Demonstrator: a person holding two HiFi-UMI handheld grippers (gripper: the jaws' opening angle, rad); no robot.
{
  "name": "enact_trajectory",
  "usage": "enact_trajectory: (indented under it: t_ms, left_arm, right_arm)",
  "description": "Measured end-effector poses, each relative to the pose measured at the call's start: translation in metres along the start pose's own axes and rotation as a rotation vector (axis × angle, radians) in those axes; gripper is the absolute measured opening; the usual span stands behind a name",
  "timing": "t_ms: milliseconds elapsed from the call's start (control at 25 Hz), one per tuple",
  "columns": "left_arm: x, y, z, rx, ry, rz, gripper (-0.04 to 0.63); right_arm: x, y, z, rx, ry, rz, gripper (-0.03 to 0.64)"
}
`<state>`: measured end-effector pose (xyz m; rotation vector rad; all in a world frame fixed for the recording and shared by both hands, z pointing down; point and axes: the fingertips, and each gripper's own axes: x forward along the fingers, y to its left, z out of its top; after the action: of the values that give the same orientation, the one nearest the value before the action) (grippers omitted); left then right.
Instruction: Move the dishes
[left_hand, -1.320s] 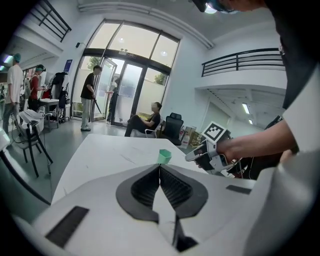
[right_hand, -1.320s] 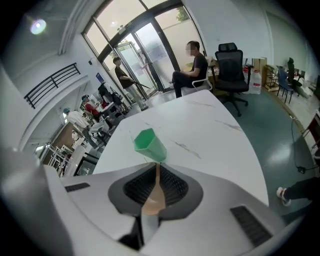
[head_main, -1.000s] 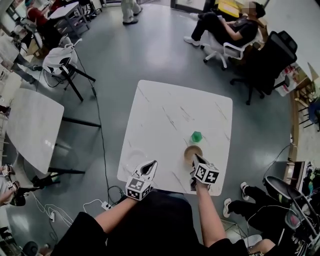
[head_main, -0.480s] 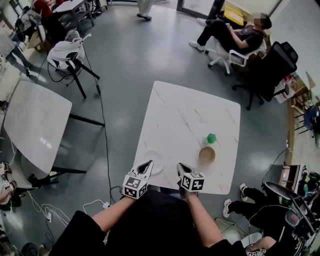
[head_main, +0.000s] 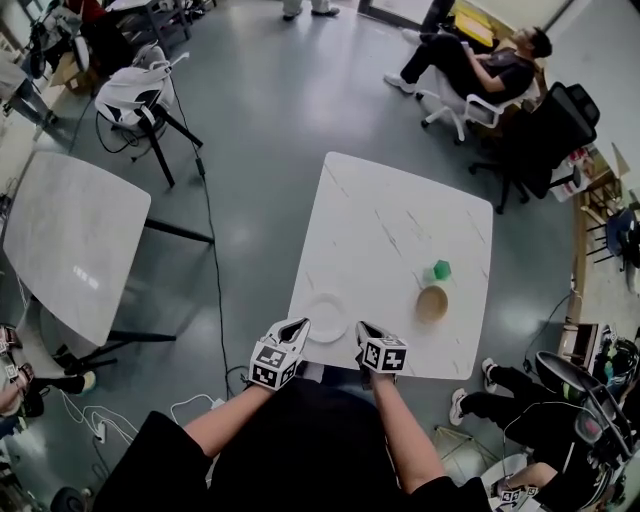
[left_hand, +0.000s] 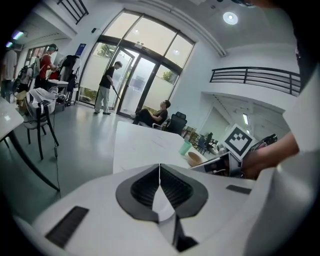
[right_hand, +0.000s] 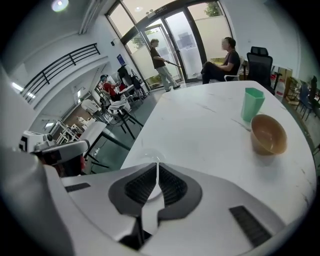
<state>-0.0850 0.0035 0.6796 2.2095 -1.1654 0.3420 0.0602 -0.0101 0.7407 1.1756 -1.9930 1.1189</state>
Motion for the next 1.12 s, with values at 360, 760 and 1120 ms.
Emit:
enact_trajectory:
  t_ms: [360, 760, 1120]
  left_arm:
    - [0.03, 0.022, -0.05, -0.03, 0.181, -0.057, 0.118]
    - [0.063, 0.045, -0.095, 0.015, 0.375, -0.081, 0.172]
    - [0.065, 0.058, -0.112, -0.071, 0.464, -0.089, 0.172]
  right_arm:
    - [0.038, -0.012, -0.033, 0.05, 0.107, 0.022, 0.071]
    - [0.061, -0.017, -0.041, 0.105, 0.167, 0.013, 0.094]
    - [0.067, -0.016, -0.043, 0.118, 0.179, 0.01, 0.094]
